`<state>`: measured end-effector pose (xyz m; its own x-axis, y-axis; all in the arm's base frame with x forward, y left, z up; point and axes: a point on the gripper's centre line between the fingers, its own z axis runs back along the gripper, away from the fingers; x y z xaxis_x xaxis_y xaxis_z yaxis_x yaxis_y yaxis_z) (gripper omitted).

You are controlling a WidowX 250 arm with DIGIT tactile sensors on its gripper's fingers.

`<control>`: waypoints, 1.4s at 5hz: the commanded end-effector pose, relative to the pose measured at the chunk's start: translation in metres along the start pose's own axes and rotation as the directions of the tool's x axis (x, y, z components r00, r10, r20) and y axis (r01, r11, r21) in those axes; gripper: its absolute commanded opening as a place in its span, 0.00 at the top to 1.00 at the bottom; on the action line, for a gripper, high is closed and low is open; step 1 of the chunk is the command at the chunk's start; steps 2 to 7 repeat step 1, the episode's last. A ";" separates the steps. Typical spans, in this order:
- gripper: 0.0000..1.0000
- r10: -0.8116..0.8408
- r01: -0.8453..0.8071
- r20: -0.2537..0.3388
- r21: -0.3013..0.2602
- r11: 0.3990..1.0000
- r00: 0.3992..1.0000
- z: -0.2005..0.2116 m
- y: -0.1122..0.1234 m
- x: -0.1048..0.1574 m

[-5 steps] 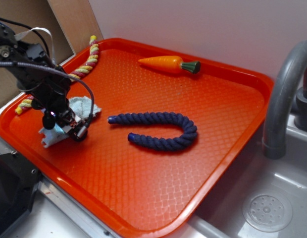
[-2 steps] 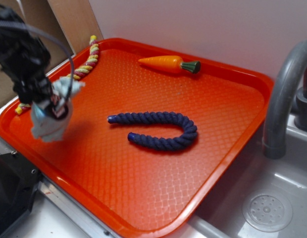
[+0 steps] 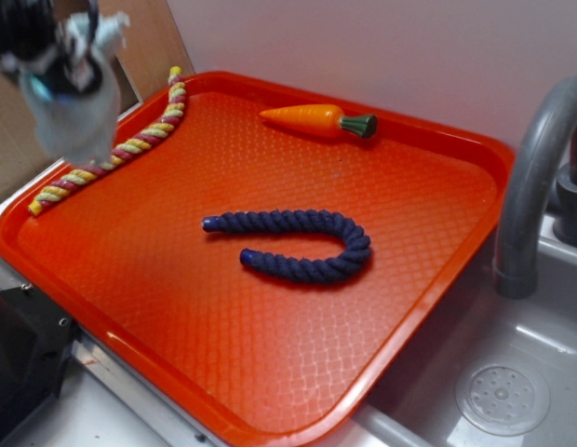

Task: Grab the blue cloth.

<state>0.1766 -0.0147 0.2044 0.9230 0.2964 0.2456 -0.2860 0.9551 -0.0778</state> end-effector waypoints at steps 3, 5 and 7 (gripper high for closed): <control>1.00 0.046 -0.047 0.043 0.031 0.998 0.998 0.054 0.011 0.019; 1.00 0.046 -0.047 0.043 0.031 0.998 0.998 0.054 0.011 0.019; 1.00 0.046 -0.047 0.043 0.031 0.998 0.998 0.054 0.011 0.019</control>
